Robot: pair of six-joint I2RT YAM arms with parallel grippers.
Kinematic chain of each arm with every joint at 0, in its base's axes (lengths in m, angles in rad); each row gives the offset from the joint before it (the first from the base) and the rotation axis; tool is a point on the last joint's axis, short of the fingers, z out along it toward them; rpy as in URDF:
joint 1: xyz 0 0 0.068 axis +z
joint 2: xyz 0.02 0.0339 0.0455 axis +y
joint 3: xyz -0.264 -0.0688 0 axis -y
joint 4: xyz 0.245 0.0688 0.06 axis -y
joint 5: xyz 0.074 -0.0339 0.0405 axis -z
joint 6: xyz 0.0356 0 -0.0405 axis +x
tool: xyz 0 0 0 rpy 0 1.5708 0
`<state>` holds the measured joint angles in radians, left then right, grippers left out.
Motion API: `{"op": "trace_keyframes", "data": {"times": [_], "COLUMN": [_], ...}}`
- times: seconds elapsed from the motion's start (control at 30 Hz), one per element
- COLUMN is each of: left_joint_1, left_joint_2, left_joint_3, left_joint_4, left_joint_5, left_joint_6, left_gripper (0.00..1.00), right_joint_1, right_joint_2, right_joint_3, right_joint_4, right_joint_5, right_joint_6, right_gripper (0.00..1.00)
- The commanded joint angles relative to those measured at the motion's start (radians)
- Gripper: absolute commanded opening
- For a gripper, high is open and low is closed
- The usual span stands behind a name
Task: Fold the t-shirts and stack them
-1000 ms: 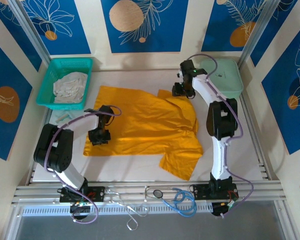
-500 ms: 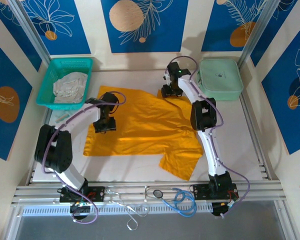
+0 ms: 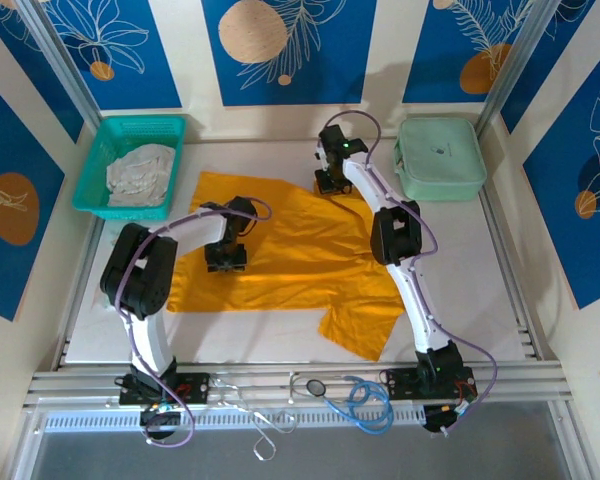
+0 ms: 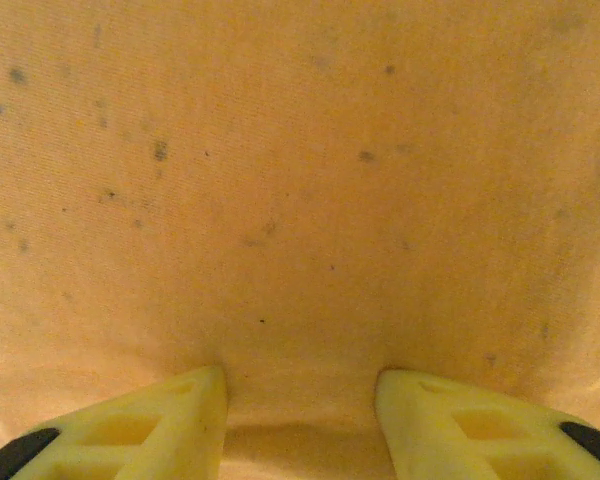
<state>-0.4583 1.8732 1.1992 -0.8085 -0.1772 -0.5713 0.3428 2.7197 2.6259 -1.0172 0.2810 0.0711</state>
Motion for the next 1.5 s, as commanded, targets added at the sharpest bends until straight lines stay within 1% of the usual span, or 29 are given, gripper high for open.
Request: {"op": "trace_keyframes", "data": {"times": [0.0,0.17,0.33,0.4,0.5,0.57,0.63,0.67,0.7,0.73,0.77,0.8,0.83,0.97,1.07,1.1,1.17,1.23,1.3,1.37,1.43,1.47], "left_joint_1": [-0.01,-0.011,-0.011,-0.011,-0.011,-0.011,-0.011,-0.011,-0.011,-0.011,-0.011,-0.011,-0.011,-0.011,-0.011,-0.011,-0.011,-0.011,-0.011,-0.01,-0.003,0.0], "left_joint_2": [0.053,0.055,0.076,0.086,0.098,0.102,0.103,0.102,0.102,0.104,0.103,0.104,0.104,0.092,0.069,0.055,0.028,-0.001,-0.015,-0.013,0.02,0.037], "left_joint_3": [-0.091,-0.127,-0.117,-0.112,-0.108,-0.109,-0.112,-0.113,-0.114,-0.113,-0.112,-0.109,-0.107,-0.091,-0.061,-0.043,0.002,0.079,0.169,0.273,0.405,0.459], "left_joint_4": [0.008,0.017,0.017,0.017,0.022,0.024,0.025,0.027,0.029,0.031,0.03,0.03,0.03,0.018,-0.013,-0.03,-0.063,-0.111,-0.159,-0.203,-0.251,-0.265], "left_joint_5": [0.015,0.013,0.006,0.005,0.005,0.004,0.002,0.001,0.0,0.0,0.001,0.002,0.005,0.004,-0.007,-0.014,-0.029,-0.048,-0.074,-0.108,-0.142,-0.156], "left_joint_6": [-0.01,-0.018,-0.019,-0.021,-0.021,-0.021,-0.022,-0.021,-0.021,-0.02,-0.02,-0.02,-0.019,-0.013,-0.002,0.003,0.014,0.034,0.055,0.082,0.109,0.12], "left_gripper": [0.46,0.46,0.45,0.45,0.45,0.45,0.45,0.45,0.45,0.46,0.46,0.46,0.46,0.46,0.46,0.49,0.59,0.76,0.87,0.9,0.88,0.86], "right_joint_1": [-0.036,-0.103,-0.15,-0.157,-0.161,-0.161,-0.162,-0.161,-0.16,-0.157,-0.155,-0.151,-0.148,-0.136,-0.136,-0.137,-0.135,-0.136,-0.135,-0.135,-0.135,-0.134], "right_joint_2": [-0.011,-0.097,-0.134,-0.139,-0.141,-0.138,-0.13,-0.125,-0.119,-0.113,-0.109,-0.105,-0.103,-0.132,-0.206,-0.24,-0.312,-0.4,-0.479,-0.546,-0.6,-0.615], "right_joint_3": [0.05,0.05,0.051,0.052,0.051,0.06,0.072,0.077,0.078,0.078,0.077,0.076,0.073,0.039,-0.054,-0.1,-0.205,-0.347,-0.481,-0.602,-0.705,-0.741], "right_joint_4": [0.031,0.165,0.25,0.274,0.322,0.351,0.371,0.372,0.371,0.362,0.351,0.336,0.323,0.274,0.263,0.259,0.258,0.274,0.29,0.299,0.296,0.293], "right_joint_5": [0.082,0.128,0.185,0.224,0.25,0.246,0.213,0.194,0.166,0.155,0.15,0.137,0.125,0.136,0.135,0.135,0.131,0.12,0.103,0.076,0.039,0.021], "right_joint_6": [0.064,0.175,0.242,0.257,0.259,0.249,0.223,0.215,0.204,0.199,0.198,0.192,0.186,0.175,0.189,0.197,0.221,0.258,0.297,0.337,0.377,0.392], "right_gripper": [0.0,0.0,0.0,0.0,0.0,0.0,0.0,0.08,0.29,0.55,0.73,0.82,0.84,0.84,0.79,0.77,0.71,0.64,0.56,0.46,0.33,0.29]}}
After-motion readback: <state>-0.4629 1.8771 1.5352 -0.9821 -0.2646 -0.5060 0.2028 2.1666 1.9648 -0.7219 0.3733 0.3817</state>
